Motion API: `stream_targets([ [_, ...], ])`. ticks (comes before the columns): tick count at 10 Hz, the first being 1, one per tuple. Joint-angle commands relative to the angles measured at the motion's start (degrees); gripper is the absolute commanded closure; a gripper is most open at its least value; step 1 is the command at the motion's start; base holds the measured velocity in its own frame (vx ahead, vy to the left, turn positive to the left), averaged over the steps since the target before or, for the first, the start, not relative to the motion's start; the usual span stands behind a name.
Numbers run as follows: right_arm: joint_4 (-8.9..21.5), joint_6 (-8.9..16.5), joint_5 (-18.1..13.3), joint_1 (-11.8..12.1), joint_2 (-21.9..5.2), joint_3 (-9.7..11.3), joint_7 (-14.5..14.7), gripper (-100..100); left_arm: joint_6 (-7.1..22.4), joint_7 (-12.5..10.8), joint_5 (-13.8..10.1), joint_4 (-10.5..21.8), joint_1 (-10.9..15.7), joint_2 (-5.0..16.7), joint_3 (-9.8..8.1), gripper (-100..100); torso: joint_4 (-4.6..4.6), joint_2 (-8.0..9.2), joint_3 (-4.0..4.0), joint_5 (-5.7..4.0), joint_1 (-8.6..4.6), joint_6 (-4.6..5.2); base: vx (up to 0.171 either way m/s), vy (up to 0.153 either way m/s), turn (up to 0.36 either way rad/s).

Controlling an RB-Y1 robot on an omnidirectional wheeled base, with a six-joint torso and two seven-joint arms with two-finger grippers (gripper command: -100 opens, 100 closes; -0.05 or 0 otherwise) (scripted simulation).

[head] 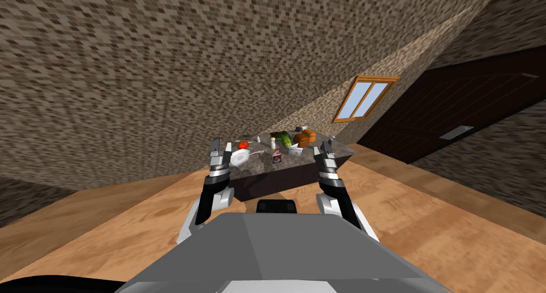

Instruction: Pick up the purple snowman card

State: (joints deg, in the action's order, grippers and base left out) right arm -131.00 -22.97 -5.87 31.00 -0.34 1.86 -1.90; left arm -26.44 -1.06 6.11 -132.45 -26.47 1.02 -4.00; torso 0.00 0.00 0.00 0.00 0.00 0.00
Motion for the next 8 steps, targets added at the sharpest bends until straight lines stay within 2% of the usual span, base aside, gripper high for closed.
stream_targets([
  [1, 0.8, -1.1, 2.9, -2.2, -2.6, -1.1, 0.2, -100, 0.0, 0.0, 0.0, 0.0, 0.0, 0.0, 0.0, 0, 0.0, 0.0, 0.0, 0.0, 0.0, 0.0, -0.036, -0.023, 0.053],
  [3, 2.1, -2.8, 6.4, -5.4, -4.9, -2.6, 0.5, -100, 0.0, 0.0, 0.0, 0.0, 0.0, 0.0, 0.0, 0, 0.04, 0.19, 0.11, -0.04, -0.21, -0.01, -0.077, -0.063, 0.078],
  [4, 2.1, -2.8, 7.4, -5.5, -4.9, -2.6, 0.5, -100, 0.0, 0.0, 0.0, 0.0, 0.0, 0.0, 0.0, 0, 0.06, 0.29, 0.16, -0.06, -0.28, -0.01, -0.067, -0.056, 0.025],
  [5, 2.9, -3.9, 9.4, -7.6, -6.0, -3.6, 0.7, -100, 0.0, 0.0, 0.0, 0.0, 0.0, 0.0, 0.0, 0, 0.06, 0.25, 0.15, -0.06, -0.24, 0.0, -0.058, -0.052, 0.048],
  [6, 2.9, -3.9, 10.2, -7.6, -6.0, -3.6, 0.7, -100, 0.0, 0.0, 0.0, 0.0, 0.0, 0.0, 0.0, 0, 0.05, 0.22, 0.13, -0.05, -0.23, -0.01, -0.043, -0.036, 0.032],
  [7, 3.9, -5.2, 12.4, -10.0, -7.0, -4.7, 0.9, -100, 0.0, 0.0, 0.0, 0.0, 0.0, 0.0, 0.0, 0, 0.04, 0.17, 0.11, -0.04, -0.17, 0.01, -0.055, -0.03, 0.068],
  [8, 3.9, -5.2, 13.5, -10.0, -7.0, -4.7, 0.9, -100, 0.0, 0.0, 0.0, 0.0, 0.0, 0.0, 0.0, 0, 0.04, 0.18, 0.11, -0.03, -0.14, -0.01, -0.053, -0.029, 0.03],
])
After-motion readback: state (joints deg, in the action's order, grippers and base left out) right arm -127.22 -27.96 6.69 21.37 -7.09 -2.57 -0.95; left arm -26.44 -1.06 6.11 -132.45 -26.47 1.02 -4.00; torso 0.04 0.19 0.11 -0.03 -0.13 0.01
